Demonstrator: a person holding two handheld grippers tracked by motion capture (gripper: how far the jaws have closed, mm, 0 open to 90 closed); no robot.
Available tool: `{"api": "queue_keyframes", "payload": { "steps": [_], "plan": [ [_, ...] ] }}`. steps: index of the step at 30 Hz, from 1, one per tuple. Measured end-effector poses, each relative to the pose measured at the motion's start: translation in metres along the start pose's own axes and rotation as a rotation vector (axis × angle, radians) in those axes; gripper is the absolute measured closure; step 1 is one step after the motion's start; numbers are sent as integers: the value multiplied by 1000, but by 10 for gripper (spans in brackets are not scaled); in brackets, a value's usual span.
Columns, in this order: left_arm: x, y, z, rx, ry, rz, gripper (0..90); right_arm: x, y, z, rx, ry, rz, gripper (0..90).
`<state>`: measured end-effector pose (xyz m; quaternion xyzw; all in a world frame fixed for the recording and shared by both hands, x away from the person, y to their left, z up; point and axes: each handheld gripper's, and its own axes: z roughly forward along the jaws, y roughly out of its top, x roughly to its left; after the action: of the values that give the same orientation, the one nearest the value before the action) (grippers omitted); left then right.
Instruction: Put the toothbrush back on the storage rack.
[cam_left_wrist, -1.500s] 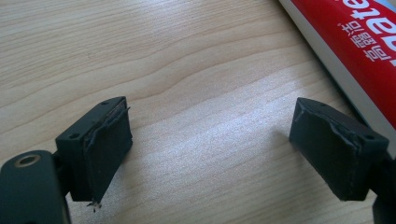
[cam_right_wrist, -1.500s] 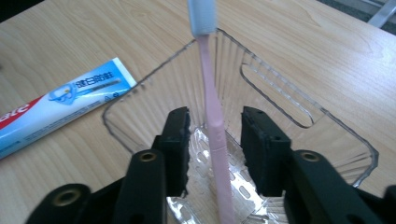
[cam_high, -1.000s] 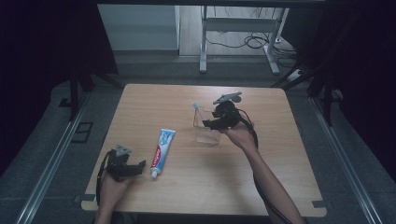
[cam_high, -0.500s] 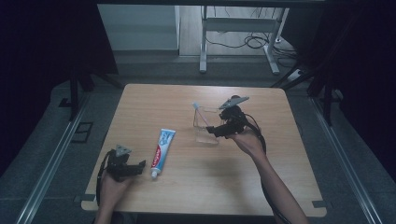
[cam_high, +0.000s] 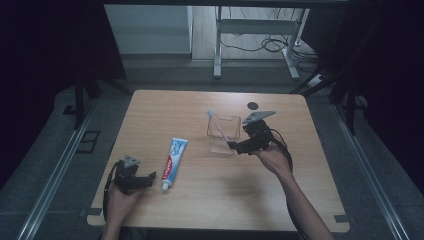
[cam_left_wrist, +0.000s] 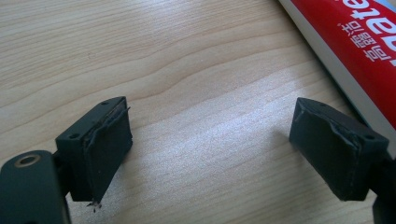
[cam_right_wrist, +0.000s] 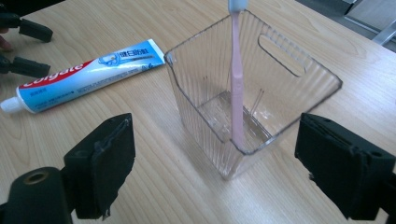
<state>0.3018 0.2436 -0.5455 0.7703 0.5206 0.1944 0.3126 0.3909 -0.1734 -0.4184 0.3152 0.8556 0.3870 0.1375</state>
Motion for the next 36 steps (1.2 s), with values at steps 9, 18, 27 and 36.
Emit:
{"api": "queue_keyframes", "payload": {
  "steps": [9, 18, 27, 36],
  "plan": [
    [0, 0, 0, 0, 0, -4, 128, -4, -19, -9, 8, -26, 8, 92],
    [0, 0, 0, 1, 0, -3, 128, -8, -39, -18, 7, -47, 20, 93],
    [-1, 0, 0, 3, 1, -6, 128, -9, -59, -26, 1, -59, 29, 94],
    [-1, 0, 0, 0, 1, -8, 128, -10, -85, -28, 19, -73, 50, 95]
  ]
}}
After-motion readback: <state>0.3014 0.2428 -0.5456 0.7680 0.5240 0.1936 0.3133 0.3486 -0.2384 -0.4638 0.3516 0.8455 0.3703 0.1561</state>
